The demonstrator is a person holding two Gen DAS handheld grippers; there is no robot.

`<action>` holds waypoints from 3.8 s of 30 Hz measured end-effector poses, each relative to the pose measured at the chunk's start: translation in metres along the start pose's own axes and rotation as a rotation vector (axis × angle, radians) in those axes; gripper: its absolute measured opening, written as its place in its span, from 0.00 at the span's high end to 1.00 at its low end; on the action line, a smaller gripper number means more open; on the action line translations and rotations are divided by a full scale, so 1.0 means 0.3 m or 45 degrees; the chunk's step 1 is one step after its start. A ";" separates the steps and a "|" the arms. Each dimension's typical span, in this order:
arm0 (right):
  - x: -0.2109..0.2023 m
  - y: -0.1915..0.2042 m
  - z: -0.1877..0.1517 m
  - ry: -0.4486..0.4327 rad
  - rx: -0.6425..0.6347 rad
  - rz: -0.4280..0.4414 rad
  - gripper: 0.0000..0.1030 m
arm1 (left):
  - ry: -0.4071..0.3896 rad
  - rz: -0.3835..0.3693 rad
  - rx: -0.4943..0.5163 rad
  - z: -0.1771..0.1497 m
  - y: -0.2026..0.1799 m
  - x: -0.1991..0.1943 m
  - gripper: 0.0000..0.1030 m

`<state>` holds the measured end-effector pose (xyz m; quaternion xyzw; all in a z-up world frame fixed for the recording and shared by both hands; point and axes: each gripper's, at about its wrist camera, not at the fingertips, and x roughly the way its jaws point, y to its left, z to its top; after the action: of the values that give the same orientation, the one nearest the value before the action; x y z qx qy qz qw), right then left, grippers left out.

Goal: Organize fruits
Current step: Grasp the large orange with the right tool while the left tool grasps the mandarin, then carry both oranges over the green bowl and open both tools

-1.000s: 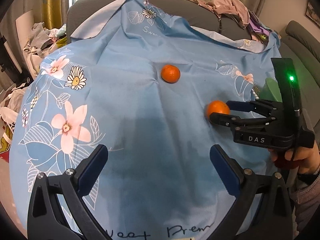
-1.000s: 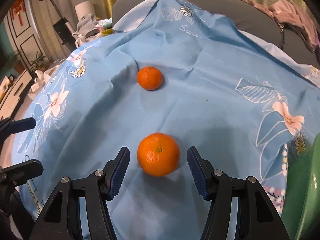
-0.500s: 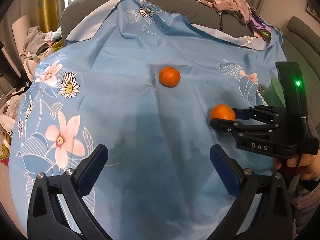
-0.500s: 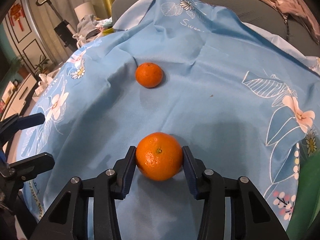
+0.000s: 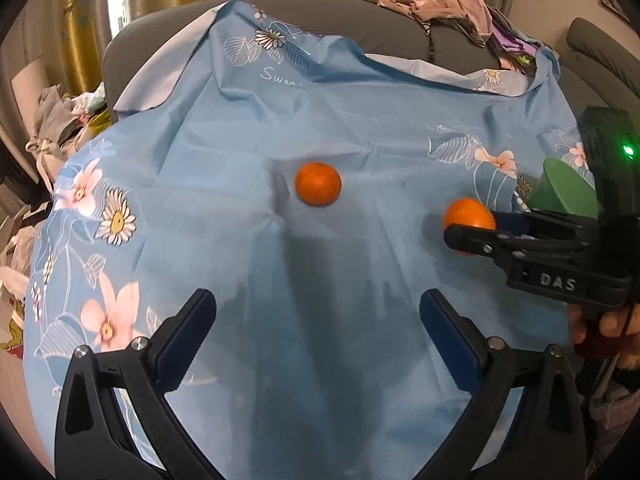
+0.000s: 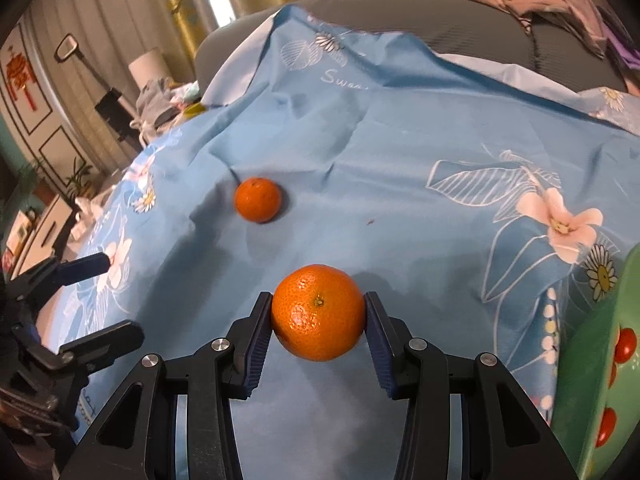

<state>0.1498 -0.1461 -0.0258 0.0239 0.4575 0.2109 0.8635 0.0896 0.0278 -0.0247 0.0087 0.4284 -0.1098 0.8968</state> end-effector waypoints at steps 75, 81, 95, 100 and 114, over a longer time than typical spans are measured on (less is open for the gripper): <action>-0.085 -0.117 -0.049 -0.128 0.143 0.197 0.55 | 0.149 0.155 0.117 0.210 0.026 0.335 0.40; -0.082 -0.122 -0.054 -0.124 0.152 0.194 0.55 | 0.176 0.221 0.130 0.219 0.017 0.375 0.40; -0.100 -0.123 -0.062 -0.133 0.171 0.239 0.55 | 0.042 0.054 0.163 0.218 -0.030 0.264 0.36; -0.092 -0.125 -0.060 -0.128 0.172 0.244 0.55 | 0.106 0.089 0.187 0.212 -0.032 0.348 0.38; -0.103 -0.124 -0.061 -0.145 0.169 0.236 0.55 | 0.160 0.096 0.177 0.219 -0.029 0.378 0.60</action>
<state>0.1325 -0.1947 -0.0210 0.1352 0.4164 0.2575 0.8614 0.2074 -0.0093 -0.0698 0.0940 0.4745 -0.1048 0.8689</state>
